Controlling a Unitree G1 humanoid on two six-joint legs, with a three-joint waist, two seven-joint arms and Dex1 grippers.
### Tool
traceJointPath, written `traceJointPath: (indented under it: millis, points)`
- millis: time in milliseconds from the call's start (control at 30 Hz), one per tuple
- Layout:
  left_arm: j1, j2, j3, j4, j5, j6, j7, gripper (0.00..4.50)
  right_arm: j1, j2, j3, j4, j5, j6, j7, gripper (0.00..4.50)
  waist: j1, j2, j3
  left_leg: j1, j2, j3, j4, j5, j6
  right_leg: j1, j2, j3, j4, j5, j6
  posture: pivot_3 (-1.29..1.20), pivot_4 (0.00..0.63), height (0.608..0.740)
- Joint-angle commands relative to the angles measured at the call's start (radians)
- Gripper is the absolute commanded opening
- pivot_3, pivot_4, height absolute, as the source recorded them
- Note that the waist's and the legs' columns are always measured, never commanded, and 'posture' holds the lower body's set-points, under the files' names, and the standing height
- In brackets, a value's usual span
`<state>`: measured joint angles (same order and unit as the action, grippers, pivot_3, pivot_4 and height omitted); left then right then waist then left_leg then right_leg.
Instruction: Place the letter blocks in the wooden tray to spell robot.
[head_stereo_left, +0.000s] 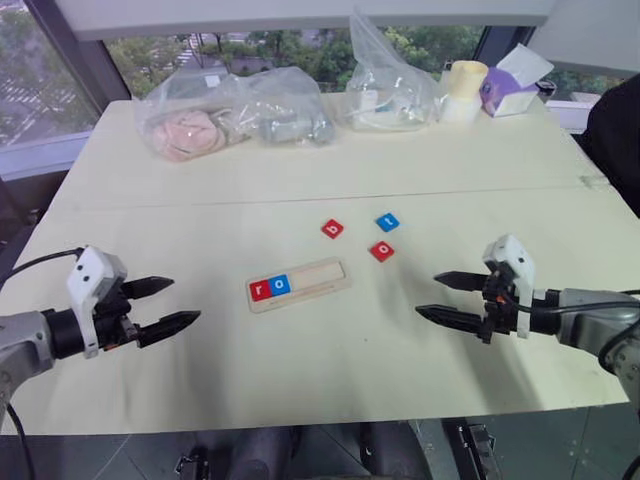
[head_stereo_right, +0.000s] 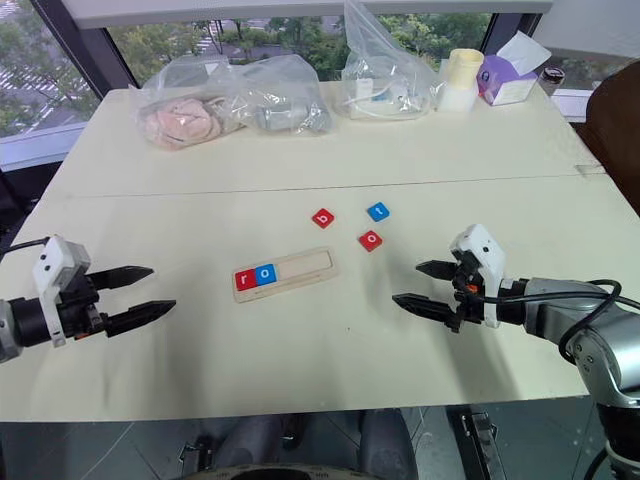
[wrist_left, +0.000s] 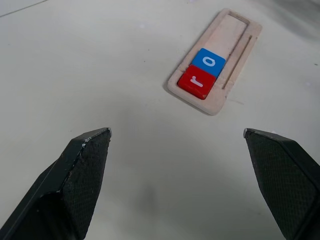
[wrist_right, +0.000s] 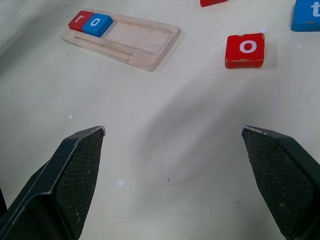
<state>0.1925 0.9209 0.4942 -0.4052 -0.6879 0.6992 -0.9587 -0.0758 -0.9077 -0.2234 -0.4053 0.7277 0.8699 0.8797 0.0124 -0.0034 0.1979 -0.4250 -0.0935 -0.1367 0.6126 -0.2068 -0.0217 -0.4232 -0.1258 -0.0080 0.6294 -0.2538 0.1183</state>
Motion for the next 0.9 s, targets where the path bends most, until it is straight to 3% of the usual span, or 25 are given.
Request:
traceJointPath:
  millis: [33,667,800,900]
  points:
    - [-0.011,0.013,0.046,-0.007,-0.024,0.007,-0.01,4.46,-0.017,-0.001,-0.014,-0.01,0.001,-0.013,-0.002,4.5,0.0,0.0,0.0,0.0,0.0,0.0,0.0,0.0,0.0,0.0,0.0,0.0,0.0,0.0,0.0,0.0,0.15,0.74]
    - [-0.044,0.052,0.024,0.016,0.008,-0.005,-0.028,4.46,-0.013,0.012,-0.009,-0.018,-0.003,-0.009,-0.017,4.5,0.001,0.0,0.0,0.0,0.003,0.001,0.001,0.0,0.0,0.0,0.003,0.001,0.0,0.002,-0.002,0.0,0.15,0.74]
    - [-0.032,0.133,-0.022,0.05,0.101,-0.086,-0.106,4.46,0.0,-0.01,-0.013,-0.026,-0.002,0.003,-0.006,4.5,0.0,0.0,0.0,0.0,0.003,0.002,0.001,0.0,0.0,0.0,0.004,0.001,0.0,0.002,-0.002,0.0,0.15,0.74]
    - [-0.114,0.137,-0.09,0.094,0.112,-0.122,-0.128,4.46,-0.021,-0.005,-0.03,-0.051,0.041,0.033,-0.018,4.5,0.002,0.001,-0.001,0.001,0.003,0.003,0.001,0.0,0.0,-0.001,0.004,0.002,0.0,0.003,-0.002,0.0,0.15,0.74]
